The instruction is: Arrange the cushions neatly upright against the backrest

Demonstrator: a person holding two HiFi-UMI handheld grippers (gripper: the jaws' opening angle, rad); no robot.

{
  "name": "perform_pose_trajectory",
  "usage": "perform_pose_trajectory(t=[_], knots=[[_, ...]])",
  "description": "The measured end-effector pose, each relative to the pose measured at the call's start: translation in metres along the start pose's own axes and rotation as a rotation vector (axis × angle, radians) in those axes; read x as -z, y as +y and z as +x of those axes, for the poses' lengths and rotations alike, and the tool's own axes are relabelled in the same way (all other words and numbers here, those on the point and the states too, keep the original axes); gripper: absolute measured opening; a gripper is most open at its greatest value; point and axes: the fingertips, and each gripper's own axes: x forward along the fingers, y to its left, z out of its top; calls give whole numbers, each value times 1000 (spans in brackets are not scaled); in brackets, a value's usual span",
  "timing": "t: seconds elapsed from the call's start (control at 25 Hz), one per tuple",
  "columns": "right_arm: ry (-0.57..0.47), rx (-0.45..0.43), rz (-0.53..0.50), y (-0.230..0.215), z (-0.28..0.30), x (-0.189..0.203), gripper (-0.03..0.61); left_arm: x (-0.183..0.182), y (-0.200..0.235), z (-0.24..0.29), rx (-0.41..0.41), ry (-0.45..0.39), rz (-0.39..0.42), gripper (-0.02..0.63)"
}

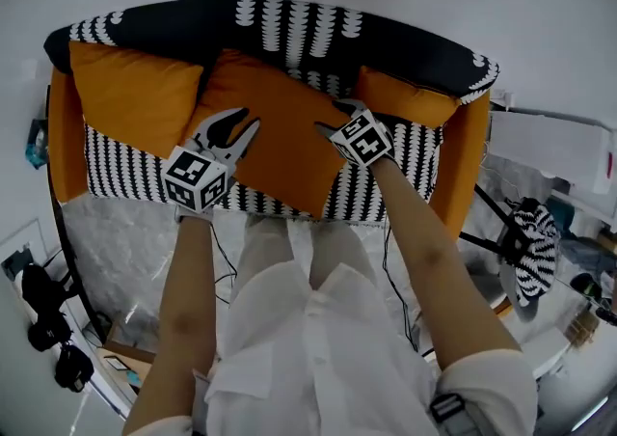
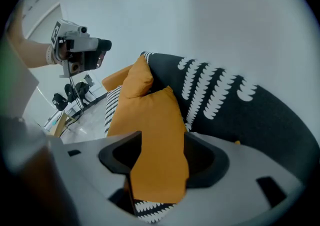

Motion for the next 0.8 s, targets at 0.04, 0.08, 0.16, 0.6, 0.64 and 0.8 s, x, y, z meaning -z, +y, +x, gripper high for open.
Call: perform_pose_trajectory(t=[0.04,0.08,0.16,0.6,0.64,0.8], knots=[[18,-7,-6,1,10,0,272,5,5,-3,-5,2,-7,120],[37,-13,-11,2,20,2,280,10,9,-5,-8,6,-15,121],[78,-25,-17,4,40,6,285,22,17,-9,-10,18,-28,124],[255,-35,-93,3,120,19,302,56,56,-5,3,55,-63,127],[260,-29,-91,-3,125,20,302,55,60,-1,5,55,-63,127],[284,-29,-40,-27,142,22,305,57,74,1,-3,55,-72,127]])
